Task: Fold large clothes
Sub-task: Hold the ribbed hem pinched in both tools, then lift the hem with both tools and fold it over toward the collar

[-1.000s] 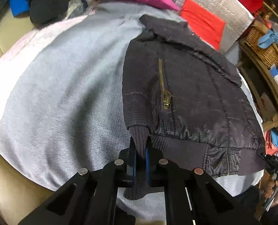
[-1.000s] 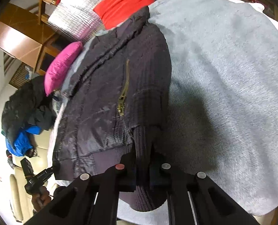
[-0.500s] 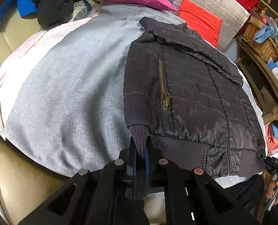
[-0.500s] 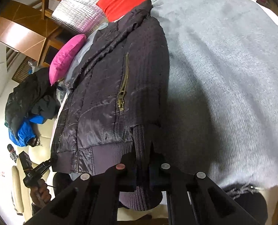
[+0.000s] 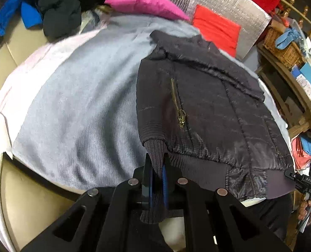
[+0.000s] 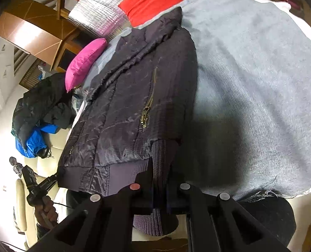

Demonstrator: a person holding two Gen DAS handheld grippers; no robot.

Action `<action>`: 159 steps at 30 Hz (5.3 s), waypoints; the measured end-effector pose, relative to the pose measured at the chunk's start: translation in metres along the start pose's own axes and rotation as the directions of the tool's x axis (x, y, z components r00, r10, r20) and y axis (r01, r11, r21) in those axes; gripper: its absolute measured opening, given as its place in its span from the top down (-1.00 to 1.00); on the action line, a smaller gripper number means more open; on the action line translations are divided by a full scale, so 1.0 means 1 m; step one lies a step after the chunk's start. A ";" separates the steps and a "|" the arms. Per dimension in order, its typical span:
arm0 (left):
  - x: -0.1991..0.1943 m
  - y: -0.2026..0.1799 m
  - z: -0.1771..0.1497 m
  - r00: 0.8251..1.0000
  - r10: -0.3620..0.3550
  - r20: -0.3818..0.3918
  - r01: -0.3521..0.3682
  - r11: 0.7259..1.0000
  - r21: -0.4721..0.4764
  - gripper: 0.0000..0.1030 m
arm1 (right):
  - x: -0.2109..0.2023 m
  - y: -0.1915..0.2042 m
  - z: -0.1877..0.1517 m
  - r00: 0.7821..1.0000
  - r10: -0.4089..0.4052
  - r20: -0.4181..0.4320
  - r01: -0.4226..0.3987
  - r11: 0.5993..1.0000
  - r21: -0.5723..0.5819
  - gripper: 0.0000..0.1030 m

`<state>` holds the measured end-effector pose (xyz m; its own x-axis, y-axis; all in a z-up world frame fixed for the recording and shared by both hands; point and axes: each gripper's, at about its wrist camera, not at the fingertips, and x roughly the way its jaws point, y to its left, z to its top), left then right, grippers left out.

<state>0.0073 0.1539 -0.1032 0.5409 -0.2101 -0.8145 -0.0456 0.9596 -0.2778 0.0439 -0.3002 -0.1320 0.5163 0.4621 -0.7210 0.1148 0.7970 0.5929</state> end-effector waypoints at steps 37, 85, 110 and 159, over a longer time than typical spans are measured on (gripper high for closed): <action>0.010 -0.006 -0.008 0.998 0.064 0.000 -0.064 0.996 0.058 0.85 | 0.005 -0.015 0.000 1.000 0.010 -0.026 -0.010 1.000 0.018 0.84; -0.021 0.002 0.003 0.999 -0.026 0.039 0.026 1.000 0.010 0.85 | -0.022 -0.025 0.018 0.996 0.092 0.001 -0.092 0.995 -0.029 0.84; -0.043 -0.004 0.045 0.989 -0.091 0.117 0.091 0.996 0.005 0.85 | -0.042 -0.014 0.047 0.981 0.189 0.044 -0.187 0.981 -0.041 0.84; -0.033 -0.043 0.192 0.937 -0.141 0.321 0.131 0.990 0.052 0.85 | -0.051 0.046 0.184 0.929 0.265 0.257 -0.240 0.963 -0.124 0.85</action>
<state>0.1524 0.1559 0.0333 0.7823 -0.2719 -0.5604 0.0696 0.9322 -0.3551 0.1795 -0.3587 -0.0023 0.7283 0.5407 -0.4210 -0.1184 0.7044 0.6999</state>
